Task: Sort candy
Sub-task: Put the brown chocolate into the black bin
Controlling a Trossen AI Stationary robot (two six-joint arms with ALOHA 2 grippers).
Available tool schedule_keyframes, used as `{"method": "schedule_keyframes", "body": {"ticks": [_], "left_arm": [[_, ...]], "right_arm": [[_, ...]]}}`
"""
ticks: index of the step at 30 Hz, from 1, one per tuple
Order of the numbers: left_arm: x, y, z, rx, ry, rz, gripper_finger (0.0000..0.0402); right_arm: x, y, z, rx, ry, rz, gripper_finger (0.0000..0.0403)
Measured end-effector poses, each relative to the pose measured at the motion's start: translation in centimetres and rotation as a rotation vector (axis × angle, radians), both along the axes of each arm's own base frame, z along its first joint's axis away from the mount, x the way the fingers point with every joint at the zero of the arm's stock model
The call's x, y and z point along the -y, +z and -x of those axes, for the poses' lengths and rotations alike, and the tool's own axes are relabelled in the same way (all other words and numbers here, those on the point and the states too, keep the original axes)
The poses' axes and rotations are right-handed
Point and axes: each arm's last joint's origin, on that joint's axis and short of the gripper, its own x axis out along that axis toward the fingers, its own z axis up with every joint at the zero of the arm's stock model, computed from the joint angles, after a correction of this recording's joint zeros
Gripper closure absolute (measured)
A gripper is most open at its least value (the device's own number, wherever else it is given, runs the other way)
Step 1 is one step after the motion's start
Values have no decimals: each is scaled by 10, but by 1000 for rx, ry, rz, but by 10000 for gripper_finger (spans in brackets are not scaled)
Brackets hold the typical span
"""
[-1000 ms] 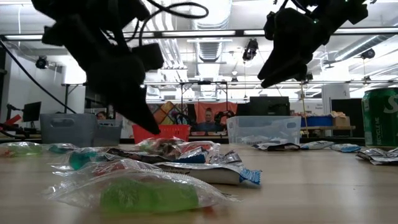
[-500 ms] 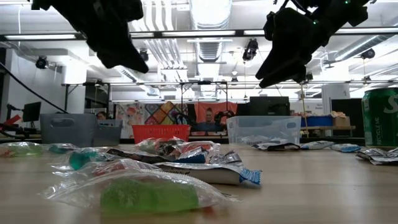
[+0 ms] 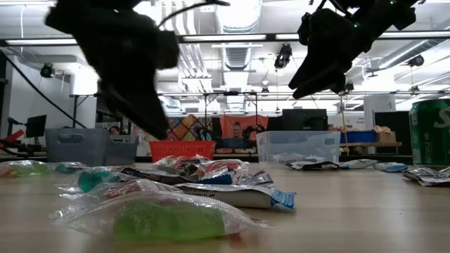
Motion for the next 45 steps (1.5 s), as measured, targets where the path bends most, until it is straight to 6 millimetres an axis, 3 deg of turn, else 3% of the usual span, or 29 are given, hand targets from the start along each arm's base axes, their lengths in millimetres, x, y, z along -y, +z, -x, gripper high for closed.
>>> {"method": "schedule_keyframes", "body": {"ticks": [4, 10, 27, 38, 45], "left_arm": [[2, -12, -18, -60, 70, -64, 226], [4, -20, -34, -133, 177, -109, 233], [3, -43, -37, -185, 253, -114, 251], [2, -42, -36, -191, 251, -119, 383], [2, -30, -30, -200, 211, -106, 401]], "right_arm": [[0, 0, 0, 0, 0, 0, 213], [0, 0, 0, 0, 0, 0, 213], [0, -1, 0, -2, 1, 0, 213], [0, -1, 0, -2, 1, 0, 213], [0, 0, 0, -2, 1, 0, 213]]}}
